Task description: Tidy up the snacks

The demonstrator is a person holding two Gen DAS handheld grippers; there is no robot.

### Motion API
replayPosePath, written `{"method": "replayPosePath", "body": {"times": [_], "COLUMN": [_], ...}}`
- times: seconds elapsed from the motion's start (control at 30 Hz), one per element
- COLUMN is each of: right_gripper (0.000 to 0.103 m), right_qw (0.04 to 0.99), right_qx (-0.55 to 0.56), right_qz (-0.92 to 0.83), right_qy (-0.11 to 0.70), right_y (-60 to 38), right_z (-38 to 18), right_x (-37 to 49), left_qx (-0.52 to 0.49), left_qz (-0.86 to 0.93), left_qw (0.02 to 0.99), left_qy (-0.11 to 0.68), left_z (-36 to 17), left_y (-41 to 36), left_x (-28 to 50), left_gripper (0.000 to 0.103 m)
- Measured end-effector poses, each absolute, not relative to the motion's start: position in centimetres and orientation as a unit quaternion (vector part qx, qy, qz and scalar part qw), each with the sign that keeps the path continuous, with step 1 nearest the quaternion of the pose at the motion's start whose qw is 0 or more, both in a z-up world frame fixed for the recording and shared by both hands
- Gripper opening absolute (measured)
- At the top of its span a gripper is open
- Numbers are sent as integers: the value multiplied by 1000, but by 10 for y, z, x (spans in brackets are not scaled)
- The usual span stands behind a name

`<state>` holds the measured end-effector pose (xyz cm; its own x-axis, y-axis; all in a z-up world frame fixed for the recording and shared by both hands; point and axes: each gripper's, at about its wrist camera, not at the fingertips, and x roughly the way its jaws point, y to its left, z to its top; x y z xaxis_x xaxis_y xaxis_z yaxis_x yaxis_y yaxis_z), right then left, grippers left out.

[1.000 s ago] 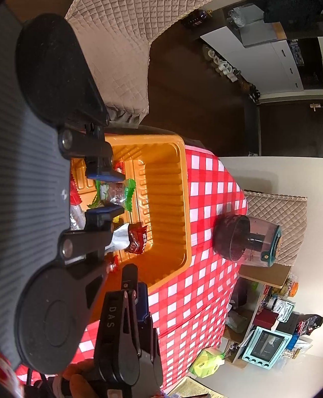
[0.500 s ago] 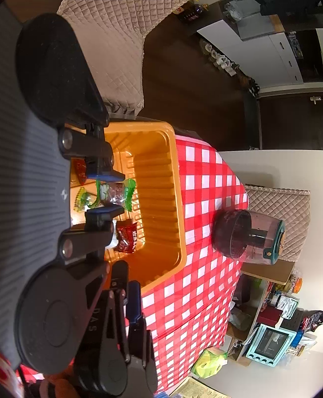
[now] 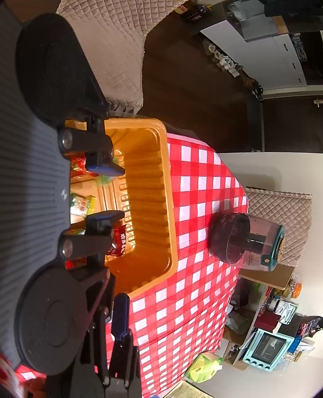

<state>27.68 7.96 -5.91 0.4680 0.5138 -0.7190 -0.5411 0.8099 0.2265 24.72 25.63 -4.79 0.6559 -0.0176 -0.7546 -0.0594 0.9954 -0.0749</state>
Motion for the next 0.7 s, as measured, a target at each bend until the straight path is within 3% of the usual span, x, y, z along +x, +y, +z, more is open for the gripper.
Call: {"method": "replayPosePath", "body": {"times": [0.07,0.13,0.27,0.57,0.7], "right_gripper": [37,44,58,74,77], "right_qw": [857,857,858,850,846], "right_qx": [-15,-11,2,24,27], "right_qz": [309,310,313,323,321], "right_qy": [413,411,408,415,424], "right_y": [77,74,63,25,-1], "right_z": [-56,-53,-45,-29,-25], "right_x": [273,268,255,219,196], "left_qx": [-47,-48,-54,-57,-55], "left_qz": [14,19,26,44,45], "left_qw": [908,908,908,906,908], "left_qy": [416,416,415,417,414], "left_z": [-46,-44,-35,-13,-5], "left_y": [255,254,251,222,197], "left_x": [242,234,213,161,134], "left_gripper": [28,35,36,40,49]}}
